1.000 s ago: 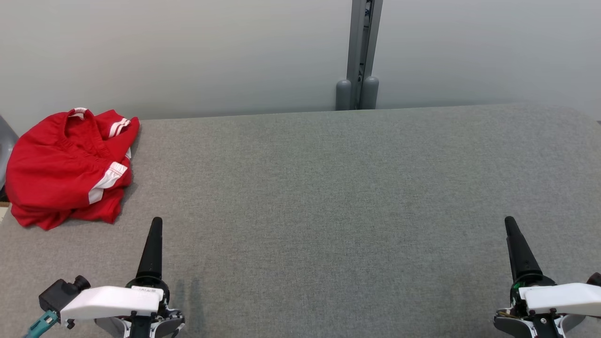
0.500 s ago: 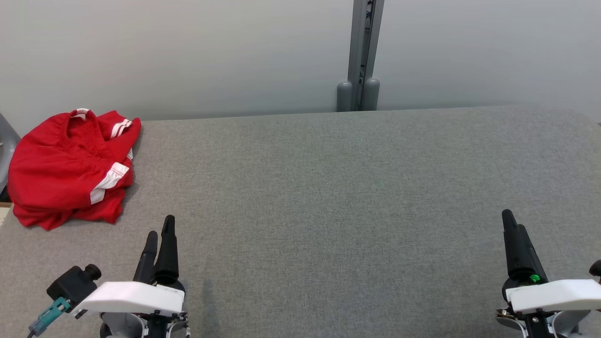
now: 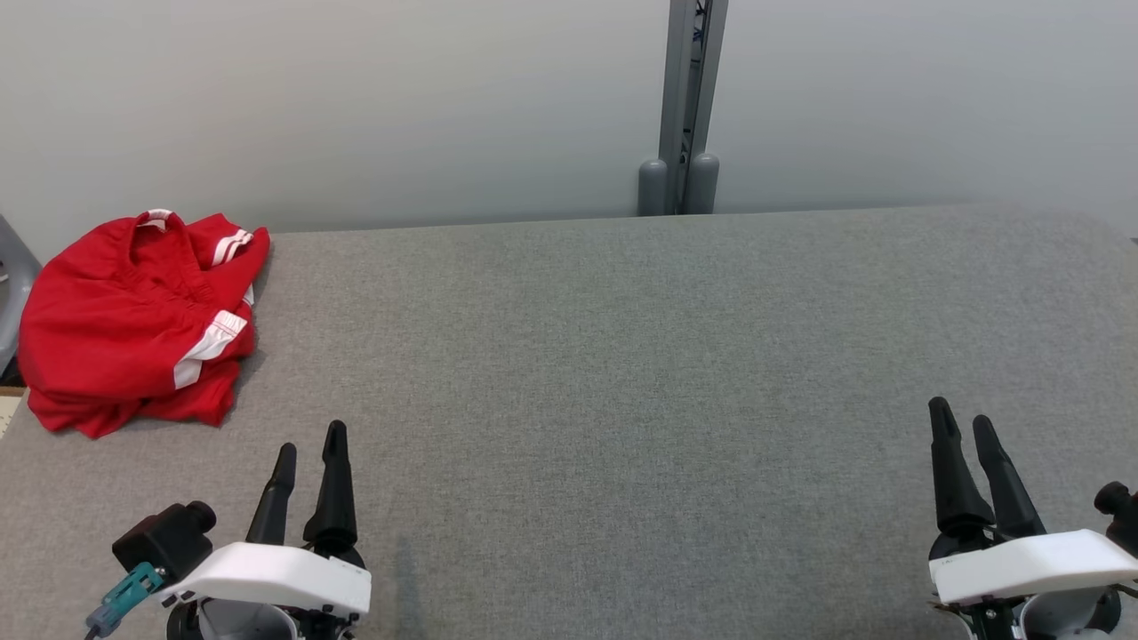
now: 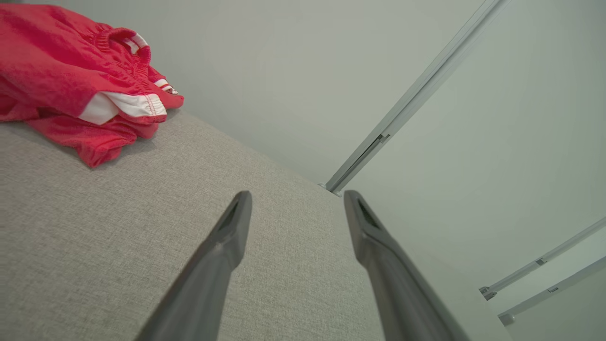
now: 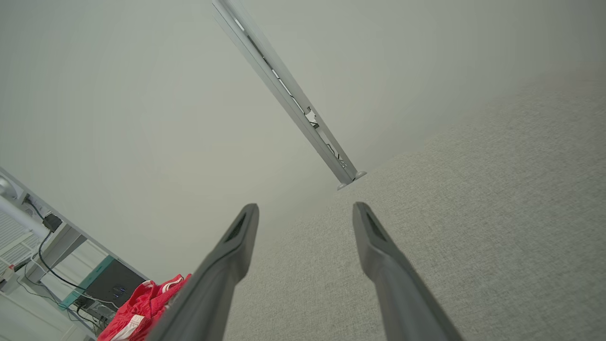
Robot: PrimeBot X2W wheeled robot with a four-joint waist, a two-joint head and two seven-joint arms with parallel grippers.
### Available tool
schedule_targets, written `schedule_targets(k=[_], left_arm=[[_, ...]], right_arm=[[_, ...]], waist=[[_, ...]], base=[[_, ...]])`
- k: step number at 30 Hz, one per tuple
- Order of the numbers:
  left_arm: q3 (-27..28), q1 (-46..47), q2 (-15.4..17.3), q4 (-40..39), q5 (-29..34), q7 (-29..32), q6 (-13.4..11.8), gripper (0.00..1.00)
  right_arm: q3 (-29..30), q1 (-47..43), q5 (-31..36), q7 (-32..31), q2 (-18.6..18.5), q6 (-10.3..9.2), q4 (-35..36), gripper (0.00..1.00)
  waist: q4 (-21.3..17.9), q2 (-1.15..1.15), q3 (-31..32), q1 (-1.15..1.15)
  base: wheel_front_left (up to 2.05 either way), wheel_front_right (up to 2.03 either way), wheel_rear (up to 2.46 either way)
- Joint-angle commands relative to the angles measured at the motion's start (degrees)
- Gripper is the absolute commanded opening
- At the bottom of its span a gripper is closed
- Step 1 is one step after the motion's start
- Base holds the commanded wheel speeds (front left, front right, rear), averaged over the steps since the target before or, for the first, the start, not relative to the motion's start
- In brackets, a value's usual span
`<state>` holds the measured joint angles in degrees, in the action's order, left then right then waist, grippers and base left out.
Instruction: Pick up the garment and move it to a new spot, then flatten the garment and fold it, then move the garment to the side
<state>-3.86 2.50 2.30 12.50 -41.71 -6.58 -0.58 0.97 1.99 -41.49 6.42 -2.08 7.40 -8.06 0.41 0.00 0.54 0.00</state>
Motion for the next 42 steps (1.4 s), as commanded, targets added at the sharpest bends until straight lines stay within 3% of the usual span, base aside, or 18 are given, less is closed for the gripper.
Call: schedule_targets(k=[1, 13, 42], left_arm=[[-0.1, 0.1, 0.4, -0.5, 2.0, -0.5, -0.3, 1.0], [-1.0, -0.1, 0.5, 0.8, 10.4, -2.4, -1.1, 1.0], [-2.4, -0.2, 0.6, 3.4, 24.1, -6.1, -3.2, 1.0]], right_arm=[[-0.1, 0.1, 1.9, 0.7, -0.6, 0.08, 1.0, 1.0], [-0.9, -0.4, 9.8, 2.6, -0.7, 0.09, 1.0, 1.0], [-2.5, -0.7, 25.3, 6.2, -0.9, 0.12, -0.6, 1.0]], waist=[[0.0, 0.0, 0.0, 0.0], [0.5, 0.0, 0.1, 0.0], [0.9, 0.0, 0.2, 0.0]], base=[[0.0, 0.0, 0.0], [0.0, 0.0, 0.0], [0.0, 0.0, 0.0]])
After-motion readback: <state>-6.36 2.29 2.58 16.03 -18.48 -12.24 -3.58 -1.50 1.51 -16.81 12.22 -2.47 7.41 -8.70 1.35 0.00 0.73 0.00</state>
